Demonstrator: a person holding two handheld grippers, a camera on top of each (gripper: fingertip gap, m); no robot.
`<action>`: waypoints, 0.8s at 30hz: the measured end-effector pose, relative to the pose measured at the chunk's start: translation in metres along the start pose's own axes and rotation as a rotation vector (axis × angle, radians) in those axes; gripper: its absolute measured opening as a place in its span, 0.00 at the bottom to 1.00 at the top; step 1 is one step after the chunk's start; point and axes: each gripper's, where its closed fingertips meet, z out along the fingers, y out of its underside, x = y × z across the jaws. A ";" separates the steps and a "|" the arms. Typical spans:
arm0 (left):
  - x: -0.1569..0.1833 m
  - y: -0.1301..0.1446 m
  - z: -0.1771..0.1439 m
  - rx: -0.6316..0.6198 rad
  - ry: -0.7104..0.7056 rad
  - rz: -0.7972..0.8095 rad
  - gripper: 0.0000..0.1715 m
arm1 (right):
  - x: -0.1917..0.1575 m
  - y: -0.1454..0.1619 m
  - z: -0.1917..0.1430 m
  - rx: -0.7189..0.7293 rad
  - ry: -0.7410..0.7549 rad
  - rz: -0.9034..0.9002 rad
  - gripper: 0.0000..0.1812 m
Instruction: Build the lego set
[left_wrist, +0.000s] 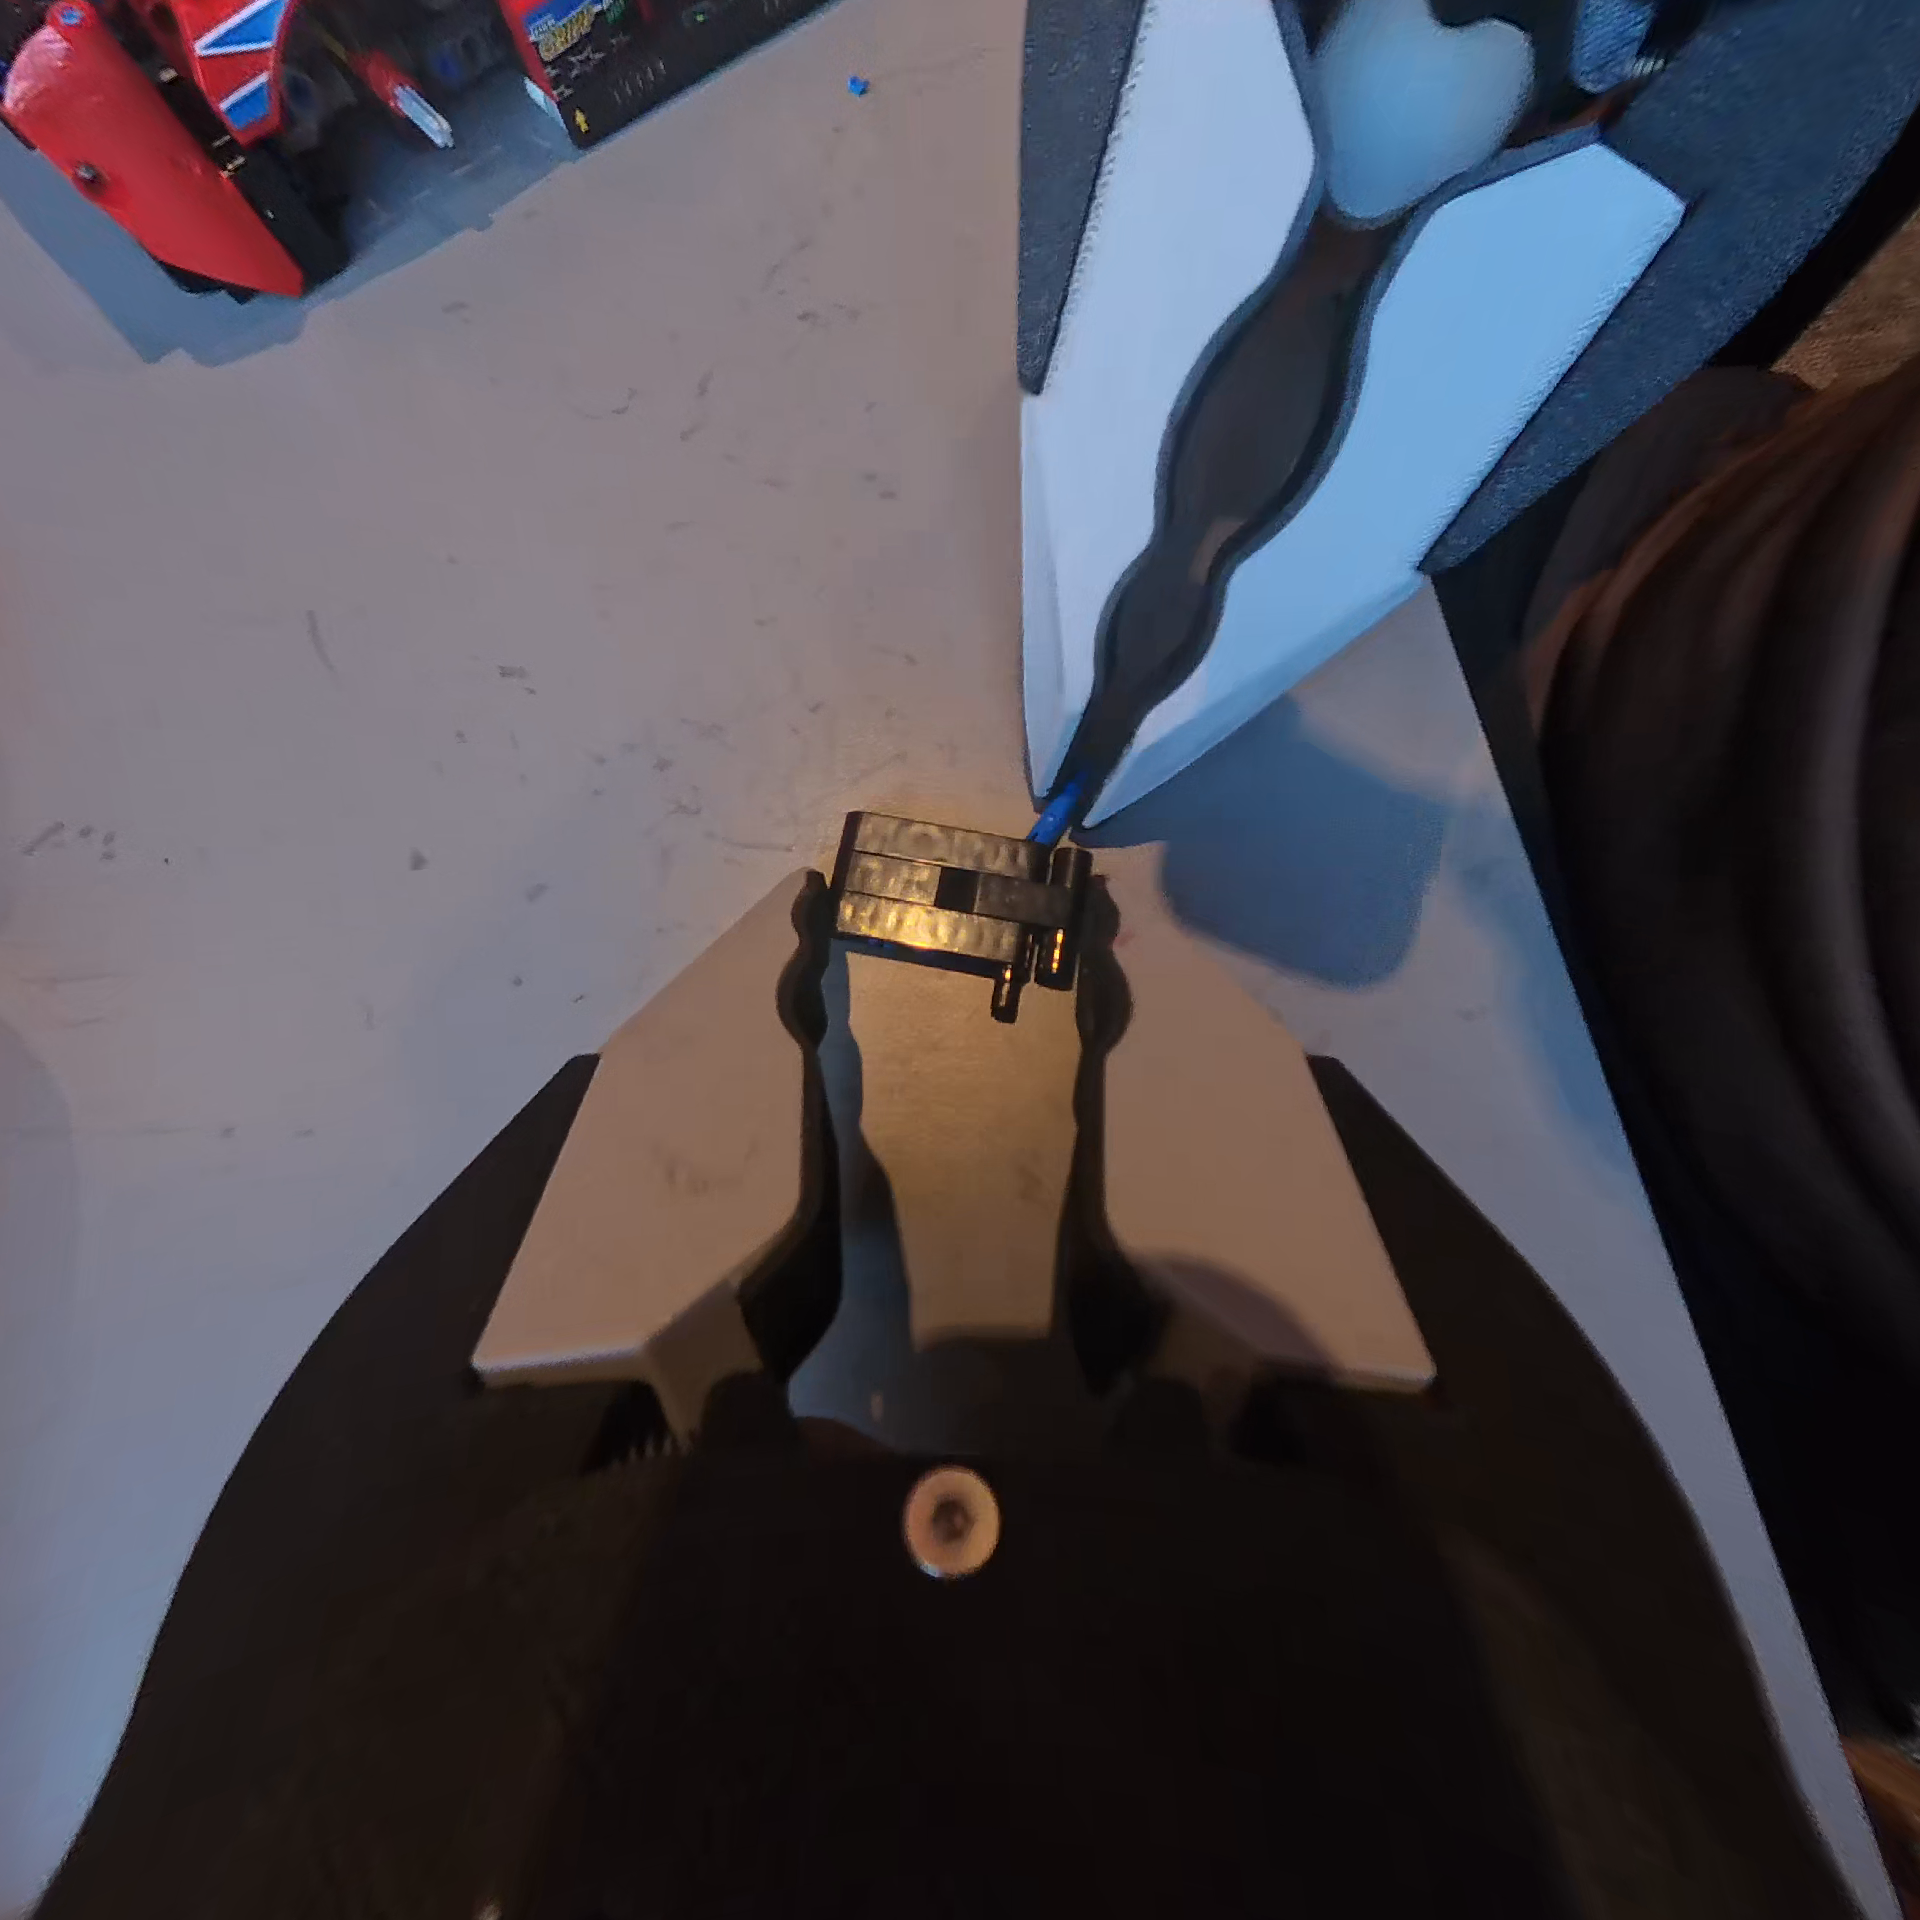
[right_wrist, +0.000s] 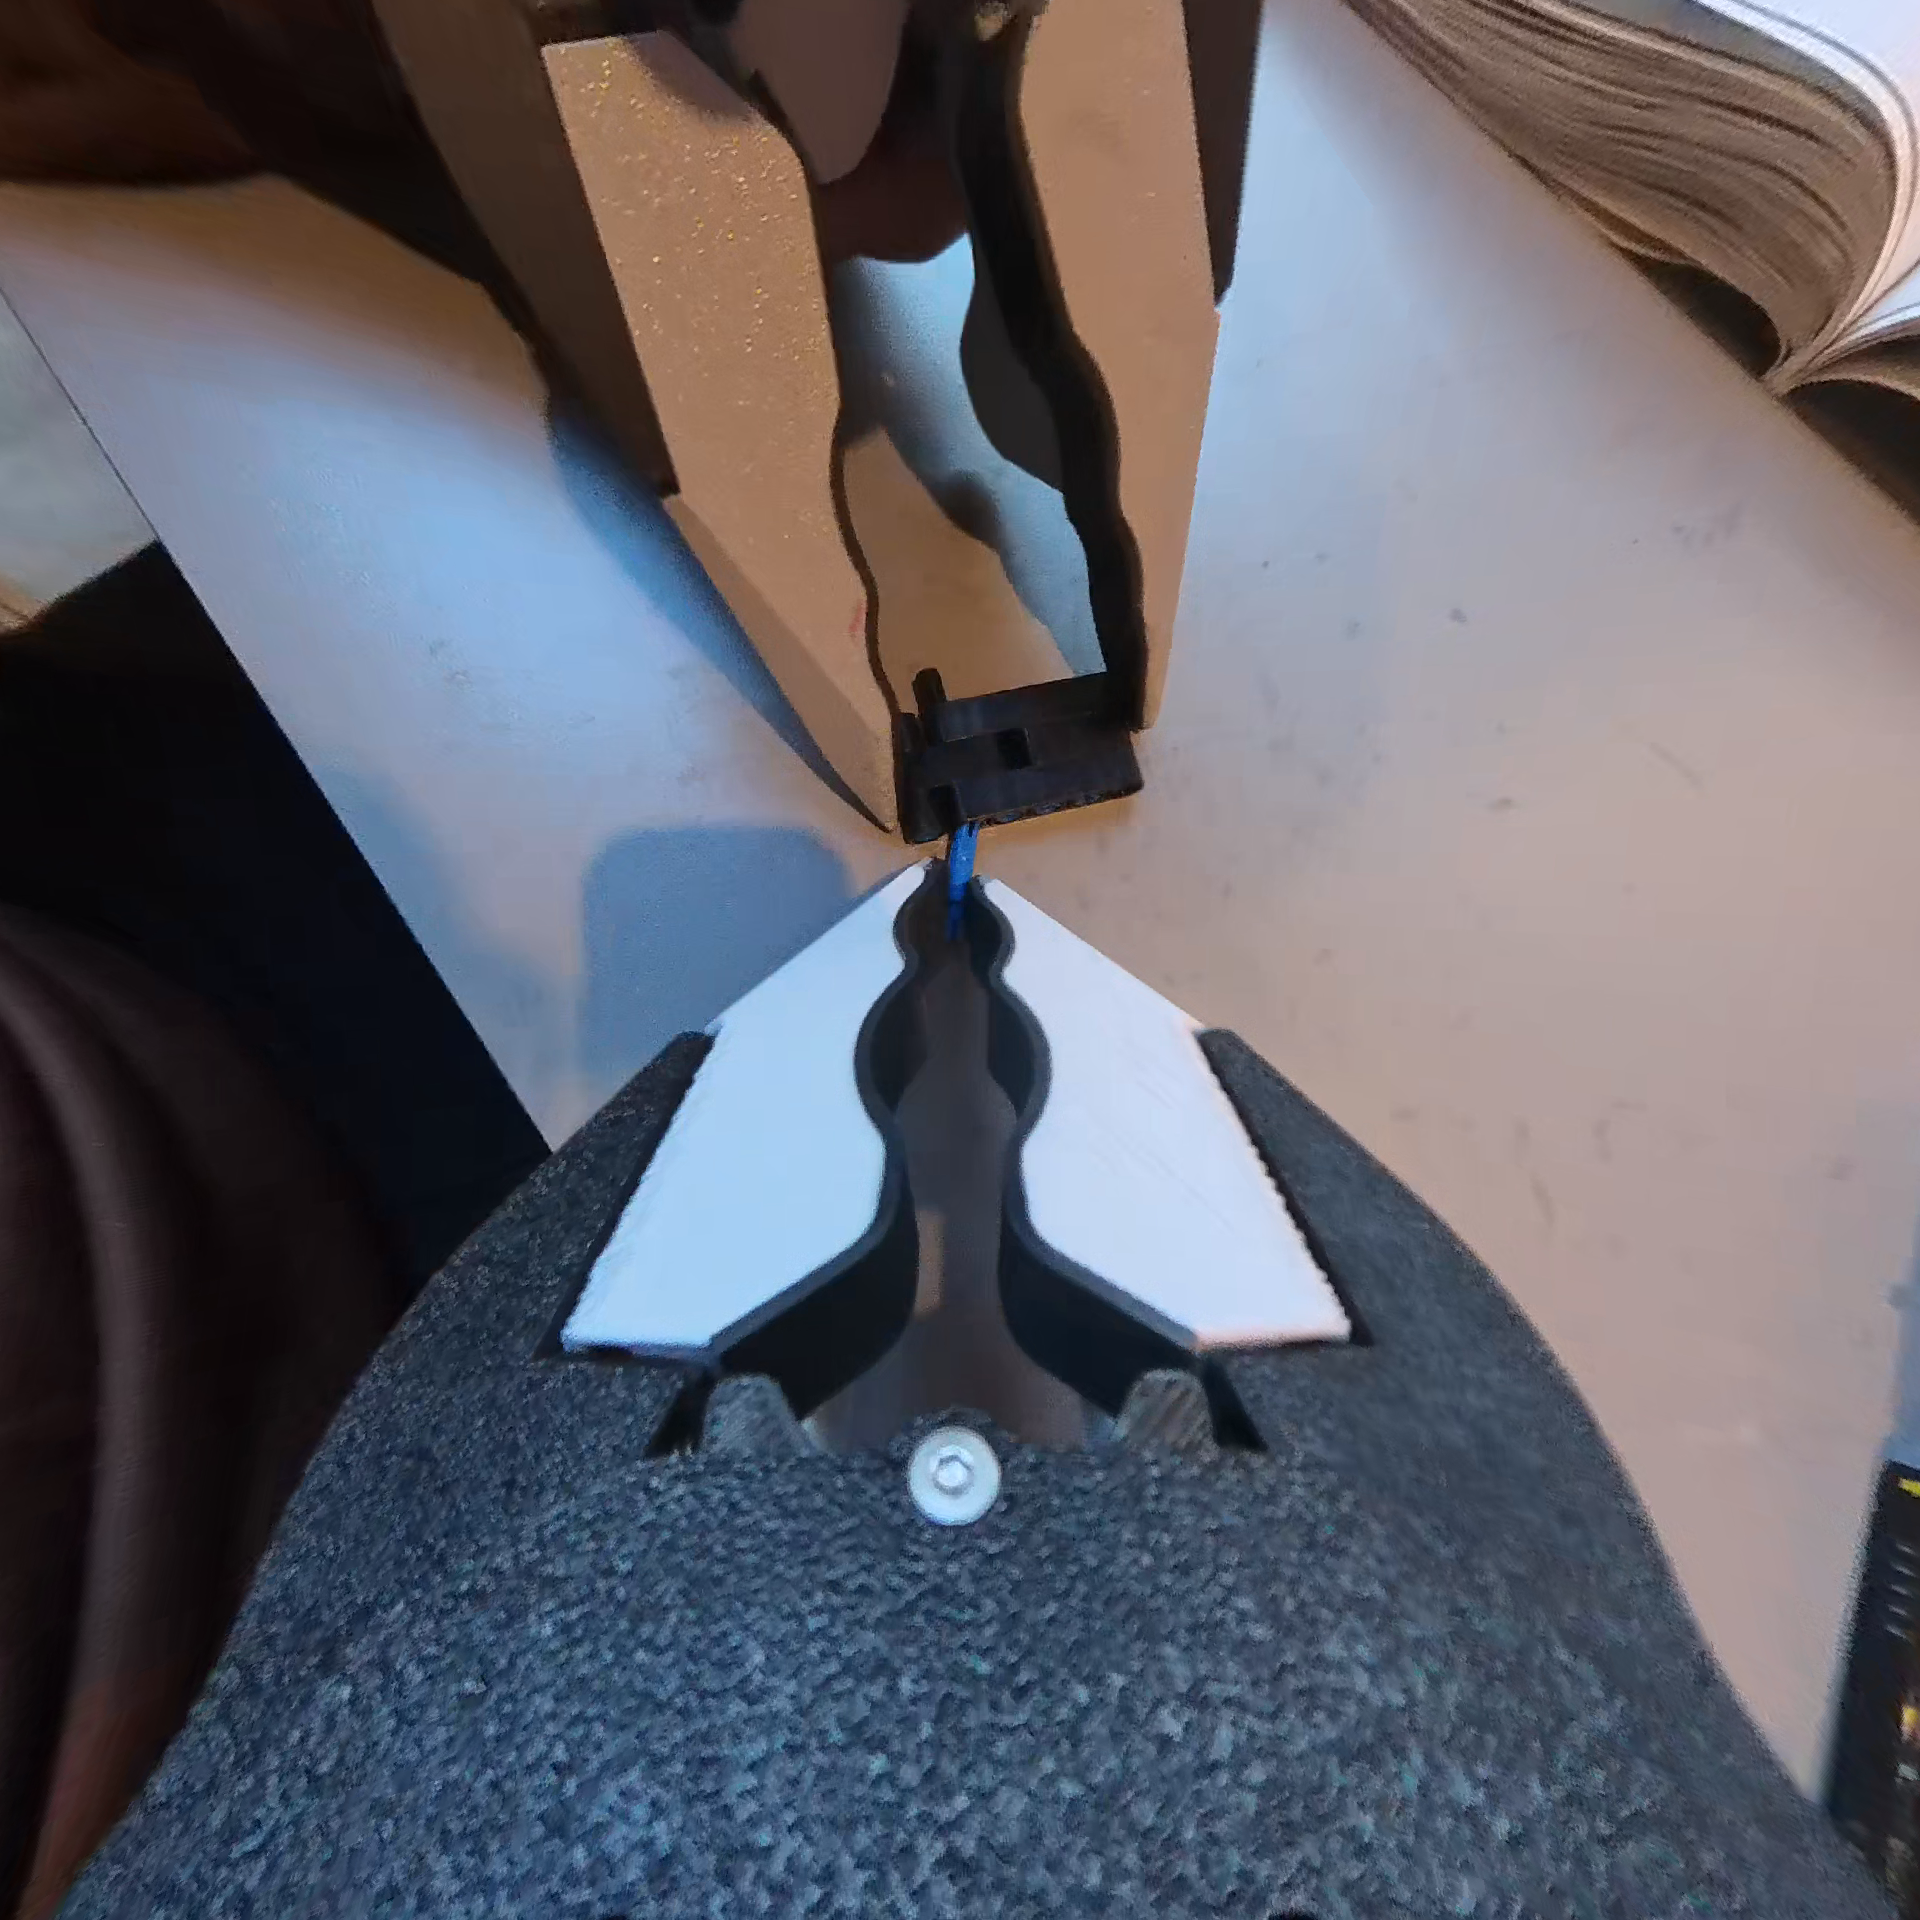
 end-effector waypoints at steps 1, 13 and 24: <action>0.000 0.000 0.000 0.000 0.001 -0.003 0.27 | 0.000 0.000 0.000 0.009 -0.014 0.026 0.01; 0.003 0.001 -0.001 0.006 0.032 0.024 0.27 | -0.005 -0.004 0.002 0.041 -0.264 -0.220 0.01; 0.008 0.001 -0.002 0.008 0.062 0.044 0.27 | -0.006 -0.003 0.002 0.052 -0.307 -0.280 0.02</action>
